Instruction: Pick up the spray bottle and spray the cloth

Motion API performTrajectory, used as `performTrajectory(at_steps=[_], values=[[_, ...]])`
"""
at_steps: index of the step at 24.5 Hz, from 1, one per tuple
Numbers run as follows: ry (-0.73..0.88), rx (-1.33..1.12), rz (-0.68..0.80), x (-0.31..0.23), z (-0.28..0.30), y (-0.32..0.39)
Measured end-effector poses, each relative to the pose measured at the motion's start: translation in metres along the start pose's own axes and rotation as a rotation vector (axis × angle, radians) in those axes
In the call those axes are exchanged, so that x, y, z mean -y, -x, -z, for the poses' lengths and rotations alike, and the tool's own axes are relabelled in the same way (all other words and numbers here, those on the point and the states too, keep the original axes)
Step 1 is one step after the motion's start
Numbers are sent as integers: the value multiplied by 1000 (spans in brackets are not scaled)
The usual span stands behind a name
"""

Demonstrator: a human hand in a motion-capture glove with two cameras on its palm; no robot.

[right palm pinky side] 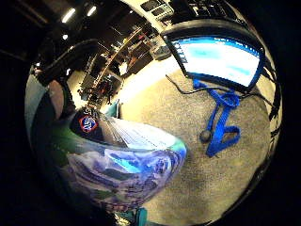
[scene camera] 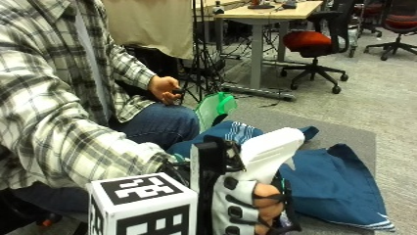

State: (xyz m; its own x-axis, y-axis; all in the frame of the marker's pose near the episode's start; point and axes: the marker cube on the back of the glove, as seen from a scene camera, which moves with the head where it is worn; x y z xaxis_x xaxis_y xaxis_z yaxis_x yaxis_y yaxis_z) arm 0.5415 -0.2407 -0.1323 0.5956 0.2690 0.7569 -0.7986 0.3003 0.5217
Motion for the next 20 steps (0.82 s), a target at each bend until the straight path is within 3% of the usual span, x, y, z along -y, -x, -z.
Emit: performTrajectory(at_steps=[13, 20], values=[[59, -86, -27, 9, 3, -2], [182, -161, 140, 7, -10, 49]])
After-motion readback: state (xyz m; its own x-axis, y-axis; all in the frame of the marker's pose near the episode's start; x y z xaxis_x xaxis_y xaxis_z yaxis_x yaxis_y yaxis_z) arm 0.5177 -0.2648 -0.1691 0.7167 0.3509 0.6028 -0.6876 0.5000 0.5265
